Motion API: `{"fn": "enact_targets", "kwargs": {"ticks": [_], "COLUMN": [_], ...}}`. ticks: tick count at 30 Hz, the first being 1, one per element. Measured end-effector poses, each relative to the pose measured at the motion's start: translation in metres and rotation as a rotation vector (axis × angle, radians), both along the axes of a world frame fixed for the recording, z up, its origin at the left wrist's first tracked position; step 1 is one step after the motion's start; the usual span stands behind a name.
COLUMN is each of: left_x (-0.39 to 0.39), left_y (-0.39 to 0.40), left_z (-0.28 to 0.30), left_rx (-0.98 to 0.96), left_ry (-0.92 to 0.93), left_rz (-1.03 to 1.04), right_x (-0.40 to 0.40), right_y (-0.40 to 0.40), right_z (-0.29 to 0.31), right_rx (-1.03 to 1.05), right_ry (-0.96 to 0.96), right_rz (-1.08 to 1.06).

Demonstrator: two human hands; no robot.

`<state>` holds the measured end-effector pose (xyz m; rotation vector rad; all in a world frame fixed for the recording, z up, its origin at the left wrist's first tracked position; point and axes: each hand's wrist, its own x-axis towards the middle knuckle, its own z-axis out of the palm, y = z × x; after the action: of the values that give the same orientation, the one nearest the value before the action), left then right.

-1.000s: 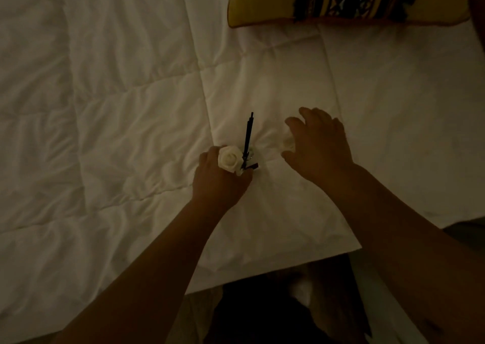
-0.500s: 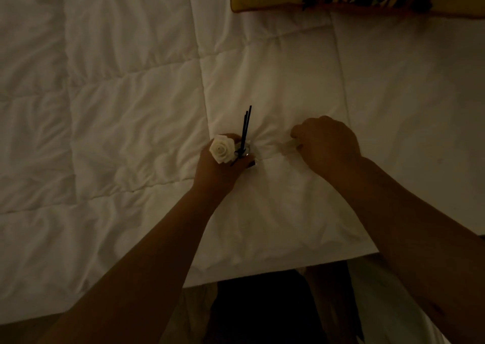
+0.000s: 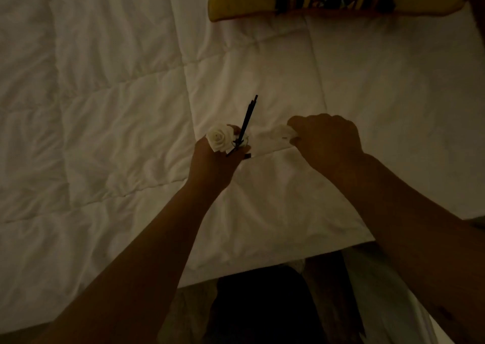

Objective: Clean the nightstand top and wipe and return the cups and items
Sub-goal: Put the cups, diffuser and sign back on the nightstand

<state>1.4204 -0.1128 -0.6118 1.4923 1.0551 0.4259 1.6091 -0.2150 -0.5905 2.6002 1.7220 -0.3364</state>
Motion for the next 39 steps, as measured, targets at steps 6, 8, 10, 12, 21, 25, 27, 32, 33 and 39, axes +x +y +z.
{"fn": "enact_targets", "kwargs": {"ticks": [6, 8, 10, 12, 21, 25, 27, 32, 33, 39], "left_x": [0.039, 0.05, 0.063, 0.077, 0.14, 0.162, 0.173, 0.188, 0.191, 0.2], "left_y": [-0.016, -0.023, -0.036, -0.051, -0.143, -0.197, -0.234, -0.31, -0.329, -0.443], "left_z": [0.008, 0.01, 0.015, 0.022, 0.035, 0.037, 0.039, 0.022, 0.02, 0.026], "left_rx": [-0.042, -0.001, 0.062, 0.093, 0.026, 0.055, 0.097, 0.108, 0.079, 0.11], "left_ry": [-0.04, -0.024, -0.004, 0.02, -0.064, -0.093, -0.108, -0.069, -0.048, -0.104], "left_rz": [-0.156, -0.243, -0.349, -0.44, -0.741, -0.863, -0.94, -1.037, -1.054, -1.228], "right_x": [0.01, 0.012, 0.015, 0.019, 0.029, 0.029, 0.027, 0.017, 0.014, -0.005], "right_y": [-0.045, -0.063, -0.086, -0.111, -0.232, -0.29, -0.328, -0.408, -0.428, -0.539], "right_z": [0.019, 0.023, 0.028, 0.033, 0.049, 0.046, 0.046, 0.039, 0.037, 0.033], "right_rx": [0.022, 0.006, -0.019, -0.037, -0.126, -0.157, -0.15, -0.169, -0.17, -0.172], "right_ry": [0.018, 0.02, 0.012, 0.017, 0.061, 0.062, 0.061, 0.031, 0.032, 0.028], "right_rz": [-0.132, -0.187, -0.244, -0.309, -0.597, -0.697, -0.771, -0.919, -0.943, -1.085]}}
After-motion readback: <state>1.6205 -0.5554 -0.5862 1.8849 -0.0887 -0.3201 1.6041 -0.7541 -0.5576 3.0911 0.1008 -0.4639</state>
